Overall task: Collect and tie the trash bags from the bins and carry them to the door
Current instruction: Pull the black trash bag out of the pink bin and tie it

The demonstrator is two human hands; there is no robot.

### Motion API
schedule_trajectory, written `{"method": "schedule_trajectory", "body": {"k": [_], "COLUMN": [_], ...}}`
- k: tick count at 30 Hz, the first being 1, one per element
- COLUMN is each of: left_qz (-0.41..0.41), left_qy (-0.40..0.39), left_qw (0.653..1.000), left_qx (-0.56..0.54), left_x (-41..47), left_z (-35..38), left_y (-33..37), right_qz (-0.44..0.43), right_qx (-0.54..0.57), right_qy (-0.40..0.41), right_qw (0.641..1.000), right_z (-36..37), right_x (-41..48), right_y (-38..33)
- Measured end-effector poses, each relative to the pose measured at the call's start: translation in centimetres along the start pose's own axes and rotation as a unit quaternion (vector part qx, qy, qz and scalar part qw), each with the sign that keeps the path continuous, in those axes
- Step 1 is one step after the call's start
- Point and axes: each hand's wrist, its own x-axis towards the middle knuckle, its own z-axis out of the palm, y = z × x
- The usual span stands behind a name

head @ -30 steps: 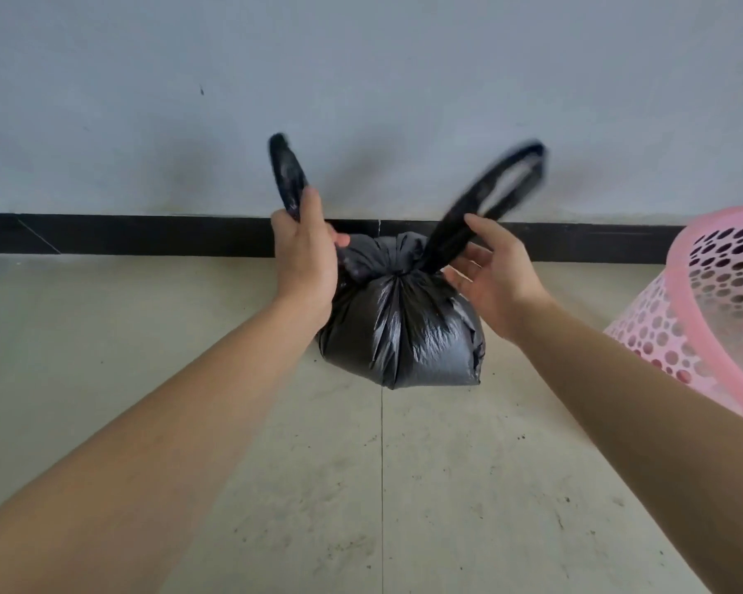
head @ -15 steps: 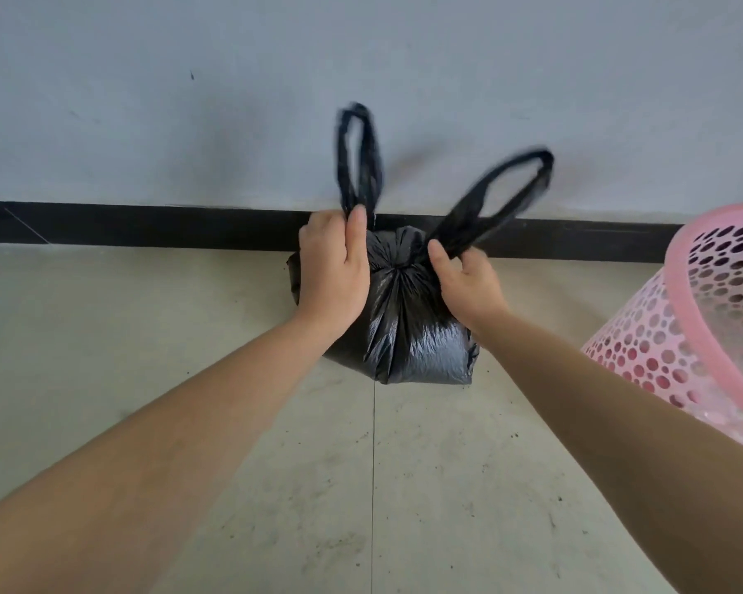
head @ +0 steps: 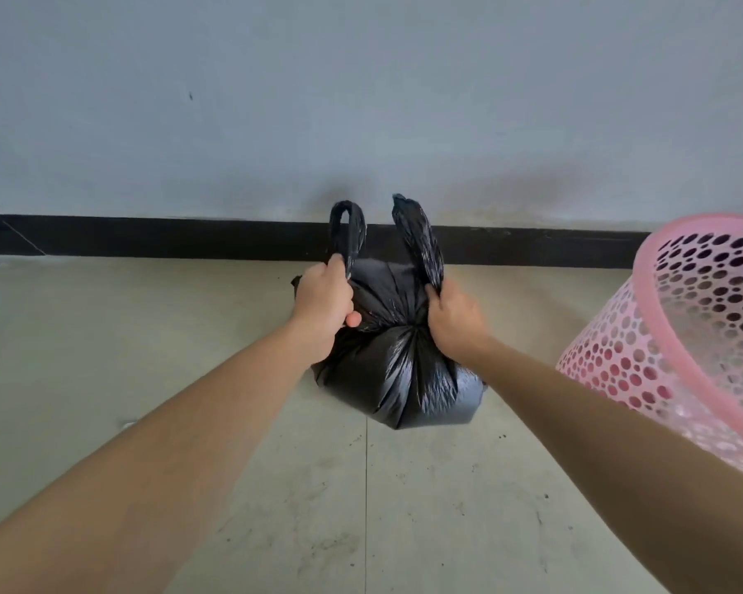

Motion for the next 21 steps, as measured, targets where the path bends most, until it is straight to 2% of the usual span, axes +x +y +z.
{"method": "schedule_trajectory", "body": {"k": [3,7,12,14,18,19,21], "left_qz": [-0.002,0.048,0.078,0.076,0.077,0.070,0.048], "left_qy": [-0.063,-0.064,-0.133,-0.173,-0.310,-0.319,-0.283], "left_qw": [0.996,0.997,0.987,0.980,0.932,0.928,0.940], "left_qx": [-0.059,-0.021,0.042,0.061,0.174,0.180,0.183], "left_x": [0.1,0.2,-0.1,0.0,-0.8,-1.1,-1.1], "left_z": [-1.2,-2.5,-1.9,-2.1,-2.8,-2.8,-2.7], "left_y": [1.7,2.6,3.7,4.2,4.0,3.9,3.5], "right_qz": [-0.056,-0.136,-0.244,-0.260,-0.276,-0.292,-0.330], "right_qx": [0.042,0.039,-0.076,-0.116,-0.178,-0.193,-0.214], "right_qy": [-0.017,0.001,0.050,0.057,0.047,0.045,0.045], "right_qw": [0.997,0.990,0.966,0.957,0.943,0.936,0.918], "right_z": [-1.5,-2.0,-2.7,-2.8,-2.8,-2.8,-2.6], "right_x": [-0.5,-1.3,-1.1,-0.8,-1.0,-1.1,-1.5], "right_y": [-0.4,-0.8,-2.5,-2.2,-1.9,-2.0,-2.3]}}
